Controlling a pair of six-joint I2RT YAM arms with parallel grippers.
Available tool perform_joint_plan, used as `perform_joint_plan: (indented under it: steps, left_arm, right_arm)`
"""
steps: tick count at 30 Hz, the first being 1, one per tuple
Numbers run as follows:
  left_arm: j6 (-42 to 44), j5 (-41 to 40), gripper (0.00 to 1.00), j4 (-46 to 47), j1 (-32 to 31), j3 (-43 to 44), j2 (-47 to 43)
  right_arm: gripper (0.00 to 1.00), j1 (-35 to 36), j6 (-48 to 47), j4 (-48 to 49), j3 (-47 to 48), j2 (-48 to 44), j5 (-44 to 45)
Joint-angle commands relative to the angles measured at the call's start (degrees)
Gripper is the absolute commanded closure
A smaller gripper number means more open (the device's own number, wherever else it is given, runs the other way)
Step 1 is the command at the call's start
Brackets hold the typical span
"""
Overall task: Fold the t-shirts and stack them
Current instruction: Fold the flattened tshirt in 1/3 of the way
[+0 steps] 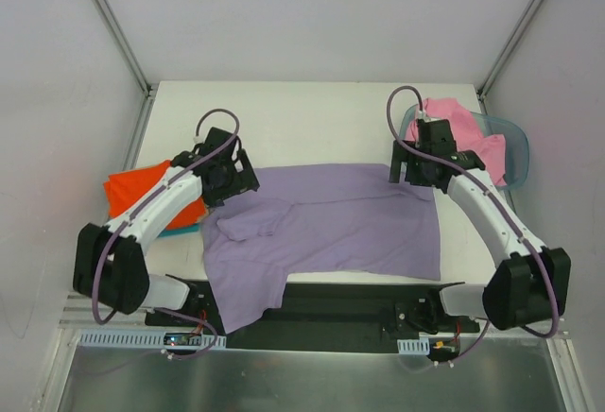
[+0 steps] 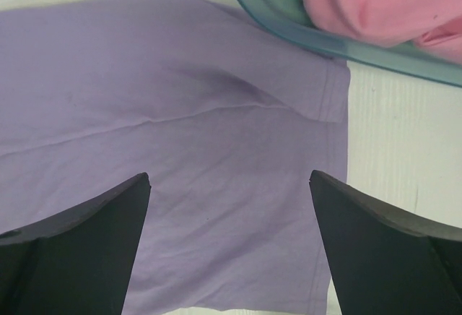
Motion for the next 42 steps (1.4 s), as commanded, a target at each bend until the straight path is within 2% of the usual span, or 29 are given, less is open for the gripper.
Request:
perform_joint_plan:
  steps: [1,4,7,11,15,21,28,30,33,40,42]
  left_arm:
    - [2.73,1.85,0.0,2.22,0.16,4.31,6.69]
    - [3.09,2.64,0.01,2.92,1.48,5.45,11.43]
    - [3.61,3.52,0.01,3.71,3.59,5.72,15.39]
    - [4.58,4.4,0.01,4.85,6.58,5.72,19.69]
    - [5.29,6.6,0.01,6.09,8.86,6.16,21.9]
    - [6.69,5.46,0.01,6.35,9.48,8.18,24.54]
    - [7.39,5.02,0.01,6.26,10.45,10.11,27.18]
    - [7.83,5.19,0.01,6.26,10.8,10.9,27.88]
    - [8.54,5.46,0.01,6.26,10.98,12.13,29.02]
    - [9.68,4.76,0.01,6.26,11.77,15.03,31.75]
    - [9.77,4.76,0.01,6.26,12.2,16.26,32.27]
  right_arm:
    - [0.03,0.09,4.3,1.63,0.1,5.0,-0.52]
    - [0.03,-1.05,6.15,3.29,-0.52,8.26,1.42]
    - [0.03,-3.77,6.42,5.4,0.36,12.74,-1.57]
    - [0.03,-5.18,5.37,6.55,3.87,19.67,-1.31]
    - [0.03,-5.89,4.75,6.64,8.26,24.25,-1.13]
    - [0.03,-6.77,2.91,7.52,13.7,29.27,1.85]
    - [0.03,-8.53,-1.92,7.17,22.85,36.74,-0.07]
    - [0.03,-8.53,-2.11,5.68,23.91,36.92,-1.82]
    - [0.03,-8.44,-1.23,5.5,20.59,33.07,-2.8]
    - [0.03,-8.79,1.32,0.06,10.83,23.48,2.81]
    - [0.01,-9.14,4.56,-0.83,8.2,21.55,3.96]
